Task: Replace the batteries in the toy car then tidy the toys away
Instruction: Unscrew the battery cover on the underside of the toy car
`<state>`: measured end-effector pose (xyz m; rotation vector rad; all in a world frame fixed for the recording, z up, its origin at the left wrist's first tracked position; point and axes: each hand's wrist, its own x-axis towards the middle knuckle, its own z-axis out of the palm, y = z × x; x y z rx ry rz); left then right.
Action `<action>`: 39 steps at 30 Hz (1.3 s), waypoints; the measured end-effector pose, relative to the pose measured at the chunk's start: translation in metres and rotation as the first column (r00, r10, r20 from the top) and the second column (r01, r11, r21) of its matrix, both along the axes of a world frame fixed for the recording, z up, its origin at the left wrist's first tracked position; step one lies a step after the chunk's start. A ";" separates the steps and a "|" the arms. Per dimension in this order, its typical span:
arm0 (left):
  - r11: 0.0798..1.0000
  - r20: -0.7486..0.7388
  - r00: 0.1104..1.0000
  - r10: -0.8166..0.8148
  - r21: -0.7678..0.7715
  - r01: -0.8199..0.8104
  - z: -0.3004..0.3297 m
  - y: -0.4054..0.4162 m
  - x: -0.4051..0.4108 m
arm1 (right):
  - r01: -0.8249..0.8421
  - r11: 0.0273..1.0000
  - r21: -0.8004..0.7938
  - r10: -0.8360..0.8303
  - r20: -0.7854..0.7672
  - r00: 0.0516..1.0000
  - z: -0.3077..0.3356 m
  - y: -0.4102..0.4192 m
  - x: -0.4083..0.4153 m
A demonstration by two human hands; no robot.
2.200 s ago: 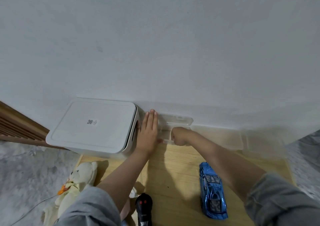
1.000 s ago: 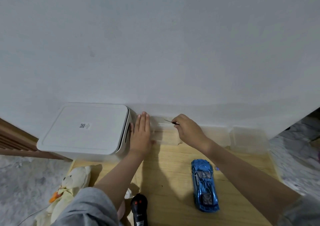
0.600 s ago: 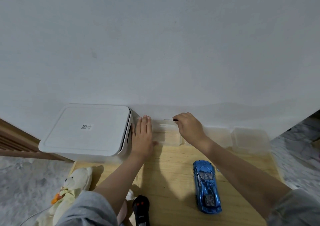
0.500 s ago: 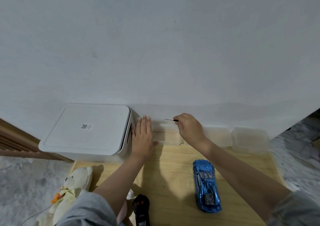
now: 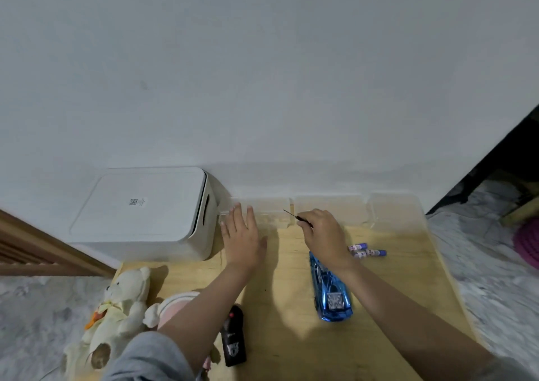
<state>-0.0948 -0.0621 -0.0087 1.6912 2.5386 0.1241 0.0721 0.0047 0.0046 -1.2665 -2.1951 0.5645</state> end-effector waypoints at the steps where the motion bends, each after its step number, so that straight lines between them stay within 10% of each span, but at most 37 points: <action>1: 1.000 0.023 1.000 0.000 0.002 0.000 -0.001 -0.003 0.008 | 0.006 1.000 -0.009 -0.006 0.002 1.000 -0.004 -0.005 0.008; 10: 0.999 0.366 0.930 -0.036 -0.010 0.042 -0.002 -0.028 0.109 | 0.248 0.935 -0.253 -0.278 -0.092 0.956 -0.033 -0.036 0.081; 39: 0.937 0.332 0.942 0.052 -0.344 0.069 -0.010 -0.011 0.188 | 0.257 0.850 -0.460 -0.379 -0.194 0.905 -0.069 -0.045 0.156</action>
